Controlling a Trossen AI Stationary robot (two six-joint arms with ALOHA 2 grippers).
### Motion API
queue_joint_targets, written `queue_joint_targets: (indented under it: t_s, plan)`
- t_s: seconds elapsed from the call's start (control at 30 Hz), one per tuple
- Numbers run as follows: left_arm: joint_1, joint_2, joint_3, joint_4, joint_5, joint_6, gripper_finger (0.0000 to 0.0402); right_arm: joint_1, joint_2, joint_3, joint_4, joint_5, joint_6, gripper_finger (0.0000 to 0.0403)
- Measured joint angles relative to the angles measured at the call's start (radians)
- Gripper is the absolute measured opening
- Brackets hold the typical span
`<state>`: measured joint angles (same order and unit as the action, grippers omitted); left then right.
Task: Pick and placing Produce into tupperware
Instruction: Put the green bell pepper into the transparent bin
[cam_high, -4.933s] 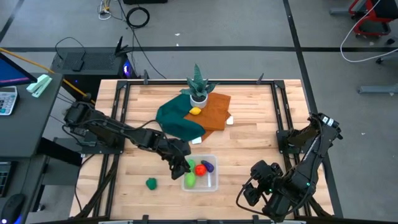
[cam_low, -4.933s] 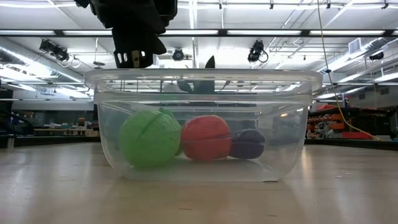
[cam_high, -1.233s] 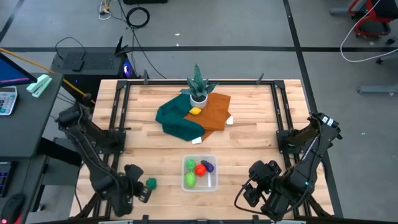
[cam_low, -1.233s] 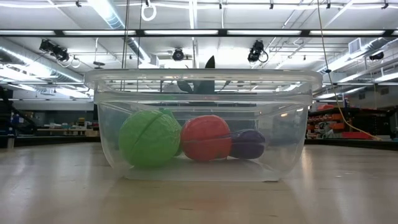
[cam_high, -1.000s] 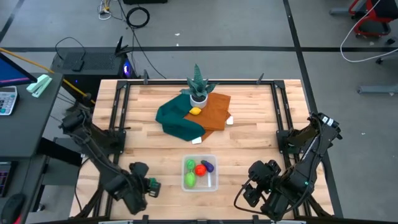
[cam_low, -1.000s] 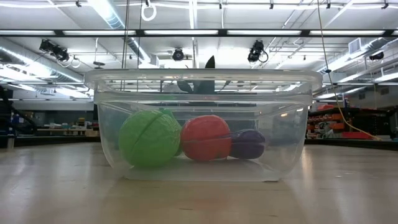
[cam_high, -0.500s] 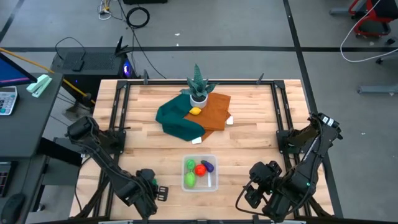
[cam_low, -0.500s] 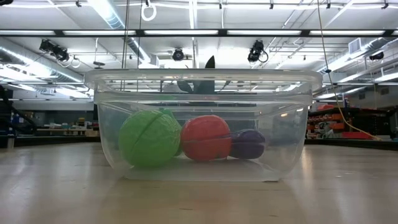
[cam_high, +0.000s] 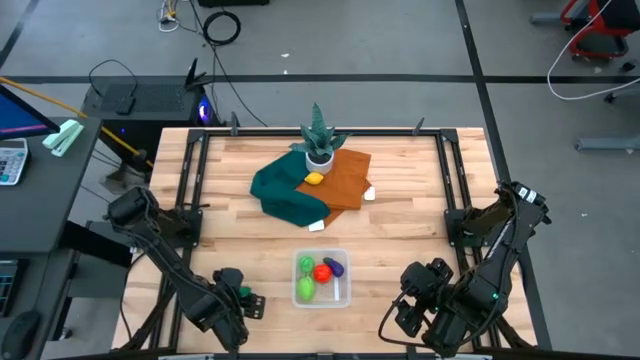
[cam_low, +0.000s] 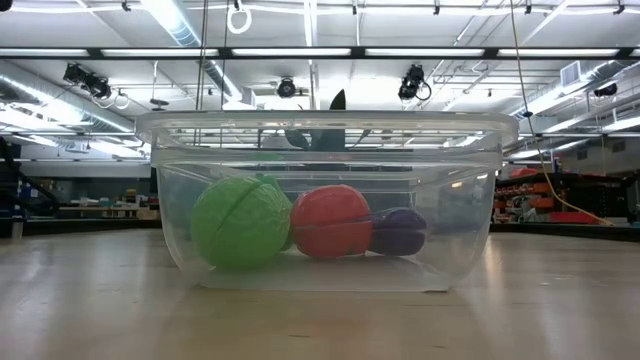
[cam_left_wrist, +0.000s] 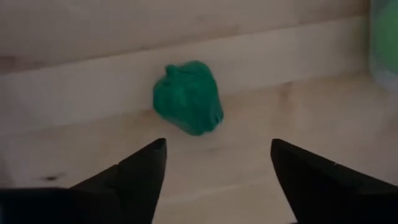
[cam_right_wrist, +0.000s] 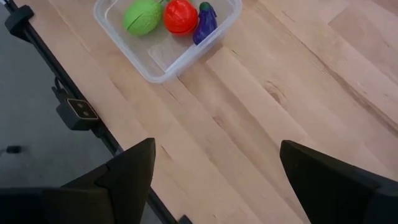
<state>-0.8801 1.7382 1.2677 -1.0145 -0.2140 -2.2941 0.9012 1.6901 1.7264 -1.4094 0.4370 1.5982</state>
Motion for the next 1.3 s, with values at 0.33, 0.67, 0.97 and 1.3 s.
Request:
queue_joint_targets:
  t_s: [0.33, 0.67, 0.97, 1.3]
  plan:
    - [0.018, 0.092, -0.001, -0.027, -0.018, -0.022, 0.0324, 0.0, 0.0, 0.0, 0.0, -0.001, -0.002, 0.0309]
    - [0.043, 0.108, -0.001, -0.045, -0.011, -0.024, 0.031, 0.0, 0.0, 0.0, 0.0, -0.005, -0.002, 0.0309]
    - [0.042, 0.108, -0.001, -0.062, -0.012, -0.008, 0.0316, 0.0, 0.0, 0.0, 0.0, -0.005, -0.002, 0.0309]
    - [0.04, 0.131, -0.001, -0.055, -0.012, 0.003, 0.0357, 0.0, 0.0, 0.0, 0.0, -0.005, -0.002, 0.0309]
